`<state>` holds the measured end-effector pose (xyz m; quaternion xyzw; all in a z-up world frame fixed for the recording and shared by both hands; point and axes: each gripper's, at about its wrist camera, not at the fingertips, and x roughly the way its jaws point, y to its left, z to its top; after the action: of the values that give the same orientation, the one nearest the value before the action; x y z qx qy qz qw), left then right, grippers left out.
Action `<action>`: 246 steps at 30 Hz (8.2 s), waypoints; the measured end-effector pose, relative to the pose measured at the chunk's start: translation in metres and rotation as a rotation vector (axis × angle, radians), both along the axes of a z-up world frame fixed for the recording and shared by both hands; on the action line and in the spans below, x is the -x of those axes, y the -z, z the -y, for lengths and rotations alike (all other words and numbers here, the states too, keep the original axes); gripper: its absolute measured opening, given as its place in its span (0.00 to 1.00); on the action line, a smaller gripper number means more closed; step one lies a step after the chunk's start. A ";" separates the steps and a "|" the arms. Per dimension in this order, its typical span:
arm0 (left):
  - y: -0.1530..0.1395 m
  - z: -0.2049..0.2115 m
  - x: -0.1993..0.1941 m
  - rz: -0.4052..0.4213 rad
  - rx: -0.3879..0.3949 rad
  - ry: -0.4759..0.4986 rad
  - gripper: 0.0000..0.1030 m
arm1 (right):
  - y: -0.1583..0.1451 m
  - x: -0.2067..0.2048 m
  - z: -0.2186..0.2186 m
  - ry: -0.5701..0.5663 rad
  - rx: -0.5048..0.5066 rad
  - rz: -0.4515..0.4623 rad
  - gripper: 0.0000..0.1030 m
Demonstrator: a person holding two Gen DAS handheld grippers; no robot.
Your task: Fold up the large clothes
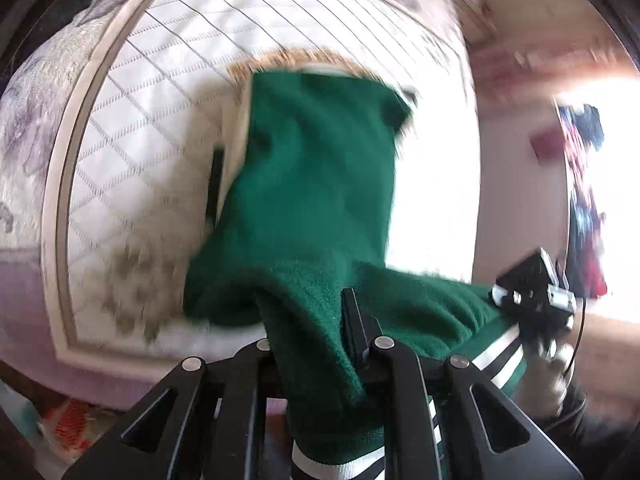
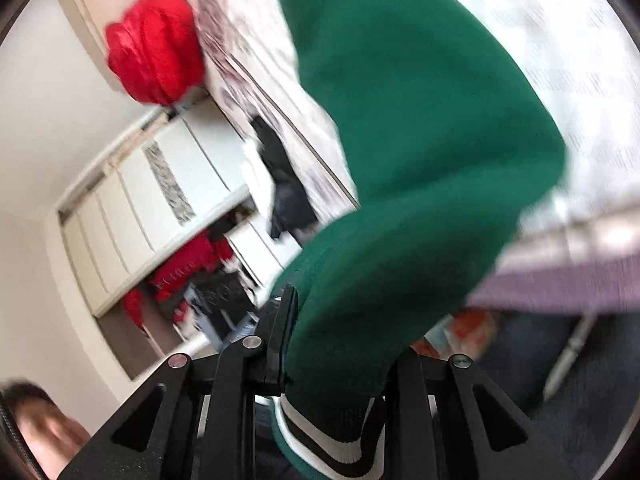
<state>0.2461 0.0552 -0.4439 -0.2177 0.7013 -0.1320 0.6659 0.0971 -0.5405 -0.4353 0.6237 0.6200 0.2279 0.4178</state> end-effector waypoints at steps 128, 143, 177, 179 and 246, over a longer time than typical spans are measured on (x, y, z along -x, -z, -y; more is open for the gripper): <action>0.117 -0.043 0.195 -0.053 -0.502 -0.703 0.96 | 0.096 -0.070 0.051 -0.887 0.614 0.401 0.80; 0.150 0.039 0.227 -0.149 -0.362 -0.739 0.96 | 0.092 -0.061 0.027 -0.450 0.265 0.015 0.32; 0.153 -0.023 0.210 -0.158 -0.486 -0.909 0.98 | 0.057 0.001 0.077 -0.914 0.747 0.143 0.57; 0.128 -0.033 0.219 -0.130 -0.508 -0.936 0.98 | 0.023 -0.005 0.082 -0.903 0.856 0.245 0.58; 0.115 -0.029 -0.022 0.269 0.010 -0.126 0.51 | 0.121 -0.083 0.043 -0.438 0.465 0.296 0.50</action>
<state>0.2679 0.0842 -0.5591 -0.2449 0.5902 -0.1213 0.7596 0.1802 -0.5833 -0.5566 0.3242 0.7071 0.2531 0.5752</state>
